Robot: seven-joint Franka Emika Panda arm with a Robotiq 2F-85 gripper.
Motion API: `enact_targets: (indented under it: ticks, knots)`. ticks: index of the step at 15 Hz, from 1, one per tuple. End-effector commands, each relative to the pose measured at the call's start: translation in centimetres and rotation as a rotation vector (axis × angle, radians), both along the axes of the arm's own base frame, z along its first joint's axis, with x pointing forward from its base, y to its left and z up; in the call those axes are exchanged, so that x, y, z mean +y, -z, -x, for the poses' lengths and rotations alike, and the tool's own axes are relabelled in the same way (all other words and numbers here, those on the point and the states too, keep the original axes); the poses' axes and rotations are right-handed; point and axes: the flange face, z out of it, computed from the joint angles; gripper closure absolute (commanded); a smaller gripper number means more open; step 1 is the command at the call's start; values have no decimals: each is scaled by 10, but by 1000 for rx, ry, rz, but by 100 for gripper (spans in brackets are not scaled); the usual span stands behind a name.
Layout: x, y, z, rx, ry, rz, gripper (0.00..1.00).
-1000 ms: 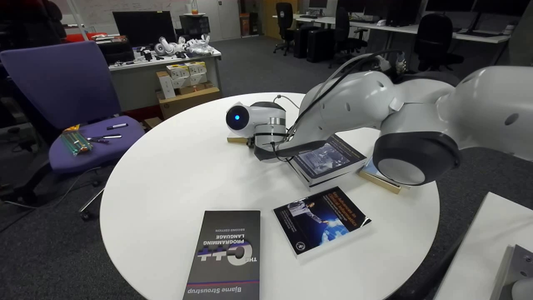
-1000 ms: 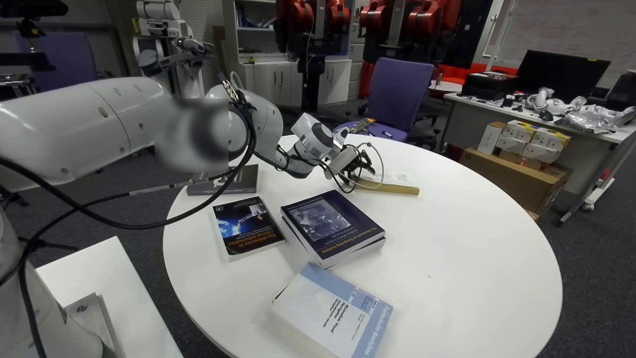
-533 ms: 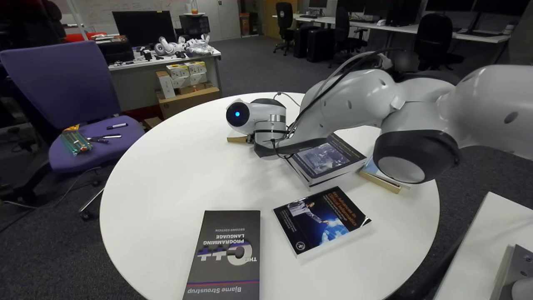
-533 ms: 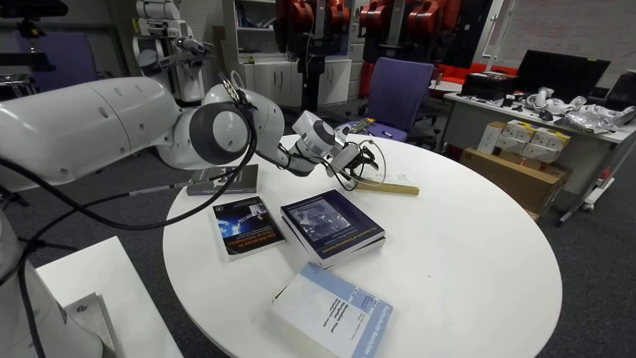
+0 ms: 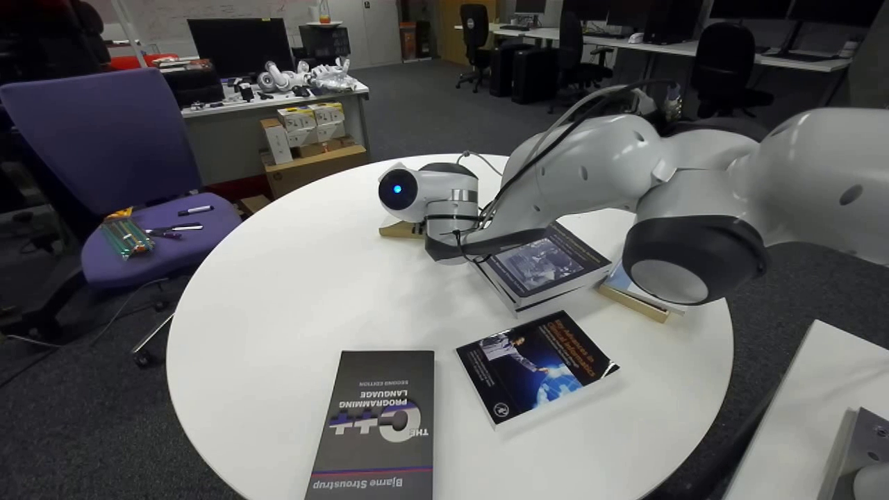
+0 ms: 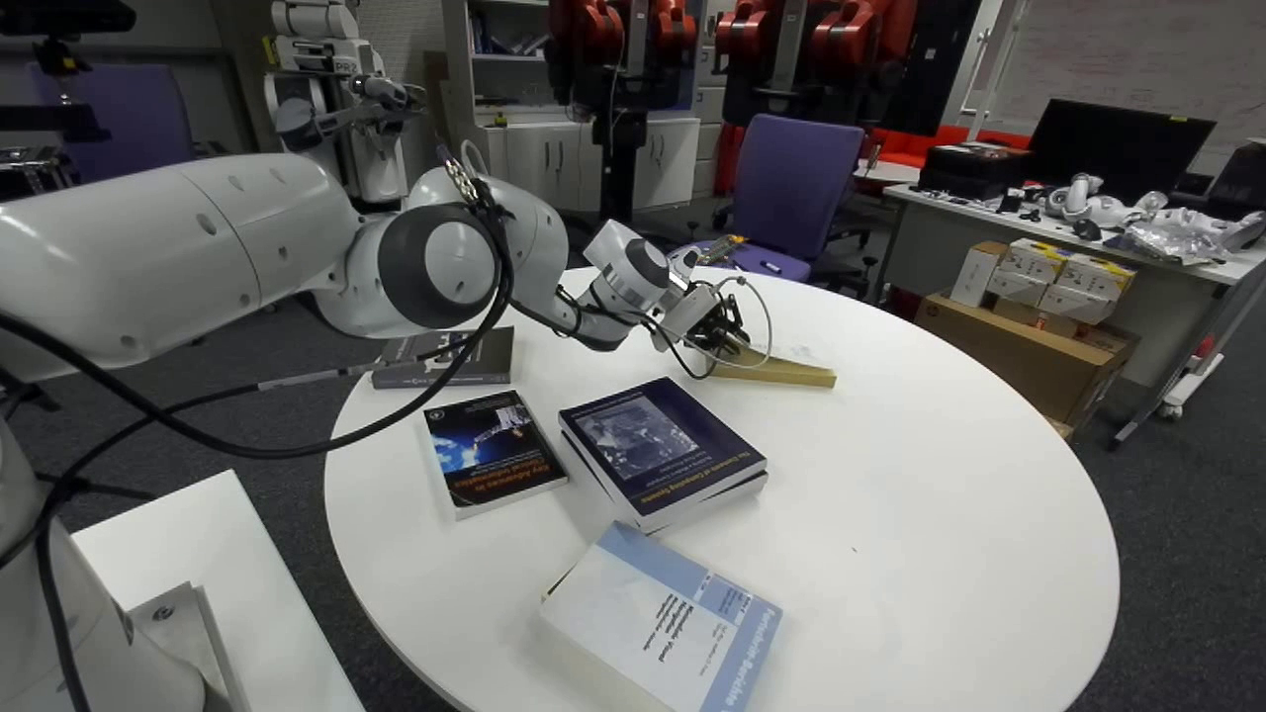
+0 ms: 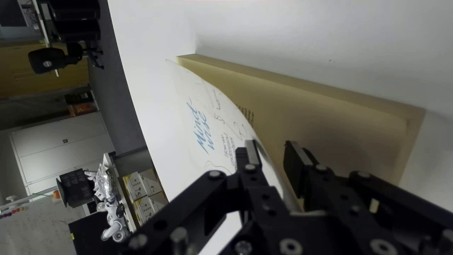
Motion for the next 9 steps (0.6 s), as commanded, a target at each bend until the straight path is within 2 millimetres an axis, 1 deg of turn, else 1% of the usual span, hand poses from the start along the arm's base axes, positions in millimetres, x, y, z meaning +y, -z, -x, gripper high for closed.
enact_targets:
  ticks: [1, 9]
  knots:
    - [-5, -8, -4, -15, -28, 14, 100]
    - [-2, -9, -4, -19, -26, 15, 100]
